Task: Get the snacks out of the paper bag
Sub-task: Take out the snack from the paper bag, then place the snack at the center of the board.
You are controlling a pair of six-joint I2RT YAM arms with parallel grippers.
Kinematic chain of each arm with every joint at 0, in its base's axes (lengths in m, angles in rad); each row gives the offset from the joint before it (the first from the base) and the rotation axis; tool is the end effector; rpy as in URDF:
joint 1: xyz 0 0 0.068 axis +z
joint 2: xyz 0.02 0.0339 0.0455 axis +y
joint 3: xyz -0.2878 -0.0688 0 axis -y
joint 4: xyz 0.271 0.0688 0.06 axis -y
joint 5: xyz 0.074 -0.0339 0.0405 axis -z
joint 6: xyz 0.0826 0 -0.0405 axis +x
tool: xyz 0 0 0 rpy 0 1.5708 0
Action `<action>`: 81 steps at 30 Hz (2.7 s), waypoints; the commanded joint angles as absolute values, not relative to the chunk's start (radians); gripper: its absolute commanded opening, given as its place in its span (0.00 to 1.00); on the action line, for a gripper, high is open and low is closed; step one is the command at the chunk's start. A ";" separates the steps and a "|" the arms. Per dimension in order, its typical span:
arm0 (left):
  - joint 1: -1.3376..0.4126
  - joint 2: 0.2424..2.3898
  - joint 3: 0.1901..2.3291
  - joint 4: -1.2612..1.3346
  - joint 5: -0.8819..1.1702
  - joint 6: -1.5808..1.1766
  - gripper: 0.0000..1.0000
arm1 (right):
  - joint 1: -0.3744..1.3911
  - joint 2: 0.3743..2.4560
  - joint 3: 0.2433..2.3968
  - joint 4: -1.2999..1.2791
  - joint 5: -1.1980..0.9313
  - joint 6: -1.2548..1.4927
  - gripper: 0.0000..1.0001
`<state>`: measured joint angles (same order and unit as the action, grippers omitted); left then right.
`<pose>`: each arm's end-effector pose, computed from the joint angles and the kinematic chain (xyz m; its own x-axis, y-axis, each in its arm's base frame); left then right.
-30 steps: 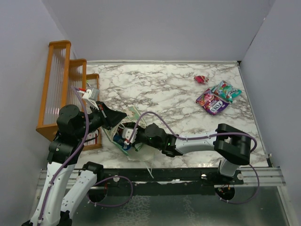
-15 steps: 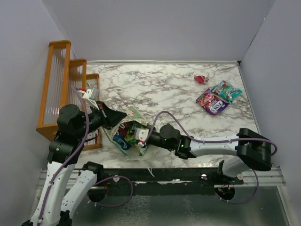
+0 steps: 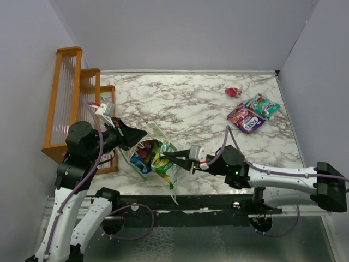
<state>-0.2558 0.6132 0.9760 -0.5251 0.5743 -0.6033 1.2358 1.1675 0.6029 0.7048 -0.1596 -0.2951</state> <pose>0.1417 -0.0834 0.4082 -0.5435 -0.3502 -0.7628 0.5133 0.5804 -0.6322 0.0935 0.3085 0.3056 0.3302 0.0751 -0.9409 -0.9282 0.2067 -0.3092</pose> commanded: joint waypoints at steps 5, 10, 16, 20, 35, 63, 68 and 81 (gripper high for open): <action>-0.256 0.598 0.977 -0.501 0.561 -0.600 0.00 | 1.235 0.911 0.696 0.647 -0.329 -0.135 0.01; -0.256 0.602 0.972 -0.481 0.564 -0.611 0.00 | 1.235 0.819 0.775 0.512 -0.209 -0.182 0.01; -0.256 0.594 0.976 -0.498 0.562 -0.608 0.00 | 1.235 0.770 0.730 0.454 0.410 -0.256 0.02; -0.256 0.587 0.974 -0.506 0.554 -0.608 0.00 | 1.220 0.826 0.570 0.685 0.938 -0.334 0.02; -0.256 0.609 0.960 -0.472 0.564 -0.623 0.00 | 0.626 1.336 0.755 0.230 0.503 0.416 0.02; -0.255 0.599 0.998 -0.519 0.558 -0.605 0.00 | 0.236 2.243 1.817 -0.568 0.580 0.835 0.05; -0.256 0.600 1.009 -0.528 0.559 -0.603 0.00 | 0.236 2.208 1.808 -0.540 0.578 0.783 0.22; -0.255 0.603 0.964 -0.486 0.570 -0.613 0.00 | 0.236 1.605 1.106 -0.002 0.156 0.529 0.64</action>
